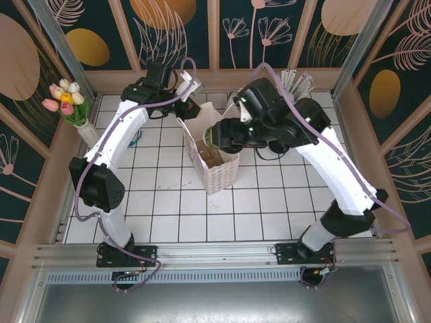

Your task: Pack the takeout coffee

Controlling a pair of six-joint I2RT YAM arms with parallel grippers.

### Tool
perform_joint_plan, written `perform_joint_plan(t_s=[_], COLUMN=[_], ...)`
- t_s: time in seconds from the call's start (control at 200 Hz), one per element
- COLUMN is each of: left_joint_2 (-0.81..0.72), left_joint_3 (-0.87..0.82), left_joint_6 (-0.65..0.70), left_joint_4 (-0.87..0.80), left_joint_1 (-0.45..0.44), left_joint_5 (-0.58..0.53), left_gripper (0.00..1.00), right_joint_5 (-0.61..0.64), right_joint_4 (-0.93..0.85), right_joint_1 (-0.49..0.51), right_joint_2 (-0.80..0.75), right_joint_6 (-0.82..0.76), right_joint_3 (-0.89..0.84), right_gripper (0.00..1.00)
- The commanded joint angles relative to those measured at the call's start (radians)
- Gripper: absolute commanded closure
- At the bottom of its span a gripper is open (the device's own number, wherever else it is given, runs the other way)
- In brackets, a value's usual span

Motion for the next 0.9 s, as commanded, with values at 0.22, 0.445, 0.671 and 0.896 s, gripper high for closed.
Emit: perform_joint_plan(t_s=[0.22,0.445,0.671,0.896], left_joint_2=[-0.034,-0.036,-0.047,-0.049], left_joint_3=[-0.024,-0.027,-0.058,-0.064], left_joint_6=[-0.015,-0.024,-0.014,-0.004], left_joint_4=[0.027,0.03,0.041,0.044], left_joint_1=[-0.012,-0.012,-0.012,-0.012], left_joint_5=[0.048,0.055,0.056,0.051], left_gripper=[1.0,1.0,1.0,1.0], right_joint_5=[0.142,0.157,0.182,0.178], right_joint_4=[-0.006,-0.007,-0.005,-0.005], right_joint_1=[0.033,0.041,0.032,0.03], right_joint_2=[0.131,0.183,0.212,0.227], right_joint_6=[-0.006,-0.01,-0.019,-0.022], right_joint_3=[0.07,0.029,0.01,-0.036], right_gripper=[0.39,0.4,0.39,0.4])
